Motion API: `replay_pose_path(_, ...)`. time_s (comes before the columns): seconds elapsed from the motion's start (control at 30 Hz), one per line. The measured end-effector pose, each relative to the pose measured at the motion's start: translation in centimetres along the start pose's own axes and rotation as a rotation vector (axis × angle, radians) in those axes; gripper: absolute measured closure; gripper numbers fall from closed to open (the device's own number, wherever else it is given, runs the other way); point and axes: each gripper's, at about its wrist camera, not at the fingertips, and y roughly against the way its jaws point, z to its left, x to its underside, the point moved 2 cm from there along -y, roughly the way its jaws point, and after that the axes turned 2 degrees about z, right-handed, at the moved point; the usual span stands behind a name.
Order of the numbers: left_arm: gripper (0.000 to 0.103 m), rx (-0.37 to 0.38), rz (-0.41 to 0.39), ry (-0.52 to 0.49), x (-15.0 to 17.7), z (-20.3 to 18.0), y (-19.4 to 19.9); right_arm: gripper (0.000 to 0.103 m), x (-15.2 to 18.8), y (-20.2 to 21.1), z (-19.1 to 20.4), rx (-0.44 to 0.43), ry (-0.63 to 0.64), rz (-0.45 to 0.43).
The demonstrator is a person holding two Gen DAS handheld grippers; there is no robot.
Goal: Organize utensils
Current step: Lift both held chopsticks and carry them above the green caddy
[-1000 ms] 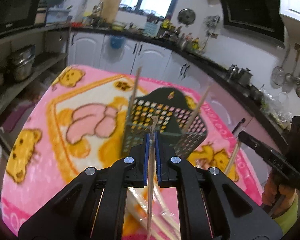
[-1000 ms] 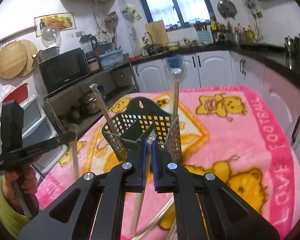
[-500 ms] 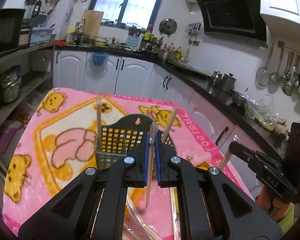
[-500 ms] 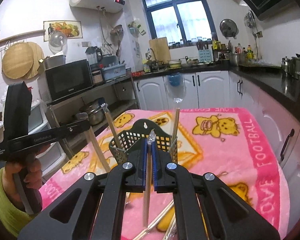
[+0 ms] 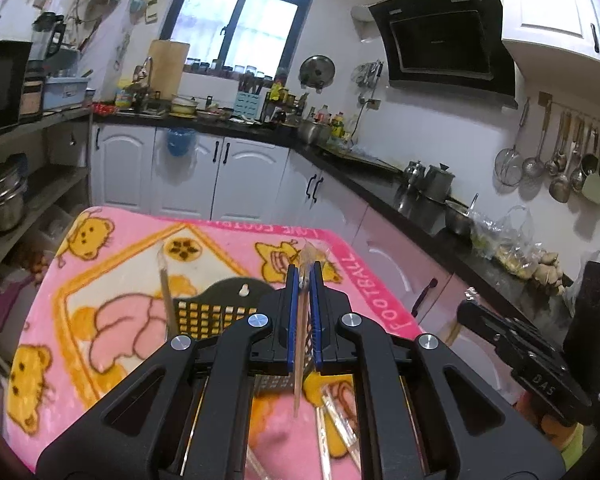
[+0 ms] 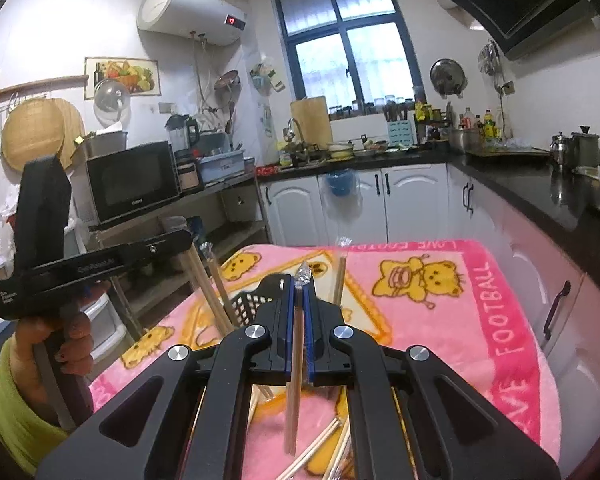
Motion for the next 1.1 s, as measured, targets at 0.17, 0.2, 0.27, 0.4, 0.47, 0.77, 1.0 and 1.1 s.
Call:
replay_pose_path(0.17,0.100,0.006,-0.017,-0.006,-1.8,-0.5,-0.4,0.098,-1.6,1.1,-0.3,0.006,-0.002,-0.050)
replay_pose_path(0.2,0.100,0.007,-0.021,-0.008,-2.0,-0.6,-0.4,0.098,-1.9,1.2,-0.4,0.005,-0.002,-0.061)
replay_pose_path(0.27,0.100,0.008,-0.031,-0.015,-2.7,-0.9,-0.5,0.098,-2.4,1.4,-0.5,0.004,-0.005,-0.072)
replay_pose_path(0.4,0.100,-0.001,-0.046,-0.034,-3.8,-1.3,-0.8,0.098,-3.3,1.4,-0.7,0.006,-0.004,-0.089)
replay_pose_path(0.47,0.100,-0.005,-0.048,-0.038,-4.2,-1.4,-1.0,0.098,-3.8,1.2,-0.8,0.002,-0.004,-0.093)
replay_pose_path(0.77,0.100,-0.058,-0.079,-0.059,-6.2,-1.0,-1.4,0.098,-6.3,-0.6,-1.2,-0.006,-0.011,-0.121)
replay_pose_path(1.0,0.100,-0.095,-0.098,-0.060,-6.8,0.2,-2.4,0.098,-8.1,-2.6,-0.9,-0.007,-0.006,-0.160)
replay_pose_path(1.1,0.100,-0.093,-0.082,-0.052,-6.4,0.7,-3.3,0.098,-8.2,-3.8,-0.8,0.010,0.005,-0.166)
